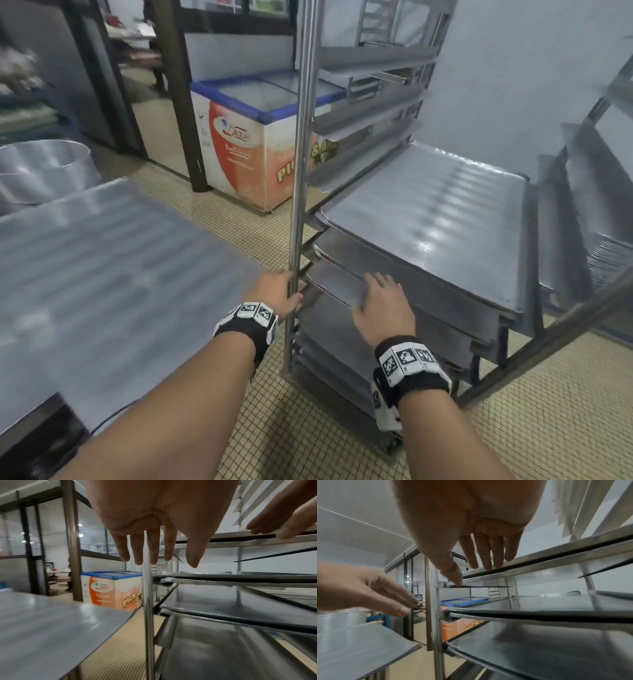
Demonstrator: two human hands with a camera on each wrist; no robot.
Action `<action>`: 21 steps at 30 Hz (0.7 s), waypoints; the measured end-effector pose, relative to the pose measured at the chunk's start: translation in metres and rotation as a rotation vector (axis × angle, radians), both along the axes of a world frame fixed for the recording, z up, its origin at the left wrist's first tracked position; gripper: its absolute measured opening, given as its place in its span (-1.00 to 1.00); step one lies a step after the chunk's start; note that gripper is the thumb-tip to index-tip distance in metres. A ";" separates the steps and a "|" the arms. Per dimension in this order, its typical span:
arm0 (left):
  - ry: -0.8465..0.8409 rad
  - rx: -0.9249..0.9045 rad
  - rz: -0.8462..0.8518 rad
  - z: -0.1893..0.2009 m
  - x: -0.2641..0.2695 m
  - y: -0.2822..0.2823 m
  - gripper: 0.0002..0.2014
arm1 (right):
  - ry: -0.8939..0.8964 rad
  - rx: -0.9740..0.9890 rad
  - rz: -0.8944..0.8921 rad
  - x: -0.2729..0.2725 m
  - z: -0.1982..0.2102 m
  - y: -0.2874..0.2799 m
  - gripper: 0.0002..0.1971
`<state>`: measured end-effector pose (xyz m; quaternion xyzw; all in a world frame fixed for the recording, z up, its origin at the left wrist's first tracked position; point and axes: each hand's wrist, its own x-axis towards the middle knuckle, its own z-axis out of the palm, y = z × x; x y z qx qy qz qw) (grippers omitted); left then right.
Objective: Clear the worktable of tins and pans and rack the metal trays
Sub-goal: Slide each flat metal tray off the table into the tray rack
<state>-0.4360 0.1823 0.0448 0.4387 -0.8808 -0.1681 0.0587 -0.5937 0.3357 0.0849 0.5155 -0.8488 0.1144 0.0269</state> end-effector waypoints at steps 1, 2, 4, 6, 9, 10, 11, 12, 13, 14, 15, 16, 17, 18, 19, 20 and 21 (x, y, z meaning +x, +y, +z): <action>-0.006 0.045 0.063 -0.007 0.017 -0.003 -0.44 | -0.037 0.023 0.027 0.010 -0.002 -0.005 -0.57; -0.021 0.077 0.132 -0.014 0.034 -0.005 -0.43 | -0.071 0.057 0.044 0.020 -0.005 -0.010 -0.64; -0.057 0.113 0.270 -0.033 0.070 -0.010 -0.44 | -0.114 0.131 0.078 0.039 -0.012 -0.021 -0.74; -0.093 0.146 0.398 -0.051 0.105 -0.015 -0.46 | -0.141 0.184 0.122 0.056 -0.021 -0.036 -0.72; -0.164 0.260 0.569 -0.077 0.151 -0.014 -0.39 | -0.190 0.254 0.189 0.079 -0.036 -0.064 -0.67; -0.163 0.308 0.615 -0.086 0.164 -0.011 -0.35 | -0.207 0.277 0.216 0.086 -0.041 -0.073 -0.67; -0.146 0.345 0.656 -0.094 0.176 -0.006 -0.31 | -0.220 0.299 0.239 0.093 -0.046 -0.083 -0.67; -0.120 0.367 0.695 -0.102 0.187 -0.001 -0.27 | -0.228 0.319 0.267 0.100 -0.052 -0.093 -0.67; -0.096 0.377 0.722 -0.109 0.195 0.005 -0.22 | -0.231 0.337 0.297 0.105 -0.058 -0.103 -0.67; -0.077 0.374 0.738 -0.113 0.201 0.011 -0.19 | -0.230 0.351 0.325 0.110 -0.063 -0.112 -0.65; -0.061 0.366 0.750 -0.116 0.204 0.017 -0.17 | -0.227 0.364 0.354 0.114 -0.070 -0.123 -0.64; -0.044 0.360 0.762 -0.118 0.207 0.020 -0.14 | -0.233 0.374 0.379 0.117 -0.075 -0.132 -0.62; -0.031 0.359 0.787 -0.120 0.209 0.021 -0.10 | -0.249 0.379 0.404 0.120 -0.079 -0.142 -0.62; -0.023 0.363 0.825 -0.118 0.211 0.023 -0.05 | -0.258 0.386 0.427 0.122 -0.085 -0.151 -0.62; -0.024 0.371 0.868 -0.117 0.215 0.025 0.01 | -0.254 0.393 0.448 0.125 -0.091 -0.160 -0.61; -0.028 0.378 0.901 -0.115 0.216 0.026 0.09 | -0.244 0.399 0.451 0.124 -0.096 -0.164 -0.58; -0.026 0.390 0.960 -0.115 0.220 0.029 0.16 | -0.221 0.399 0.473 0.125 -0.101 -0.171 -0.52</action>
